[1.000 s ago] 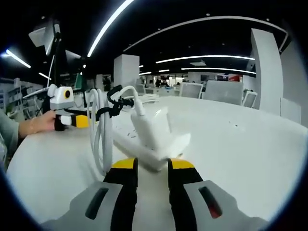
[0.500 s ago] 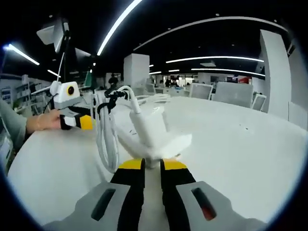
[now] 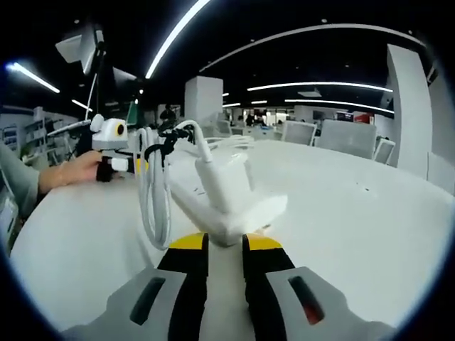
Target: Straighten the power strip on the desk, plug the charger into it
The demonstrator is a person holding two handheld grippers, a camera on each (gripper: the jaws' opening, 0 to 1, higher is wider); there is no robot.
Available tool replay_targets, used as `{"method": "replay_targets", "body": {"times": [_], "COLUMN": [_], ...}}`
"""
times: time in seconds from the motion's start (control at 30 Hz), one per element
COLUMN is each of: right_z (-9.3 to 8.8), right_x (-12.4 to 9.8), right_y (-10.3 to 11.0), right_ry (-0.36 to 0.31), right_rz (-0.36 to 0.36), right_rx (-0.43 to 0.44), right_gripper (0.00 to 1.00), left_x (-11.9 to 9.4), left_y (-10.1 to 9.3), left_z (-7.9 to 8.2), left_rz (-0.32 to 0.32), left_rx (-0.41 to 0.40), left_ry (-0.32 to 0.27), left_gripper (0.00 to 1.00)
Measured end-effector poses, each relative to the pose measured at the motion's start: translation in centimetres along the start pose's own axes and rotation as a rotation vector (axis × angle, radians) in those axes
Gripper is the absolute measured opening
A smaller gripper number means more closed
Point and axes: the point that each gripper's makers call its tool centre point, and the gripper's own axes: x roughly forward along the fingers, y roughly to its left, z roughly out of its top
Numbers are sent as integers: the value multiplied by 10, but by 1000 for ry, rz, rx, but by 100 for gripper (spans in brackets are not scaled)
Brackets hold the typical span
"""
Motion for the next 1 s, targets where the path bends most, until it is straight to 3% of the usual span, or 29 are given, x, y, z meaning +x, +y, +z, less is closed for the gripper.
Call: {"method": "replay_targets", "body": {"times": [0.33, 0.53, 1.0], "right_z": [0, 0, -2], "right_x": [3, 3, 0], "right_y": [1, 2, 4], "right_ry": [8, 9, 14], "right_rz": [-10, -9, -5], "right_rx": [-4, 8, 19], "right_gripper": [18, 18, 16], "left_x": [-2, -1, -2], "left_y": [0, -2, -7], "left_z": [-1, -3, -5], "left_rz": [-29, -31, -67], "left_rx": [-29, 27, 24], "left_ry": [-4, 3, 5], "left_gripper": [27, 29, 33]}}
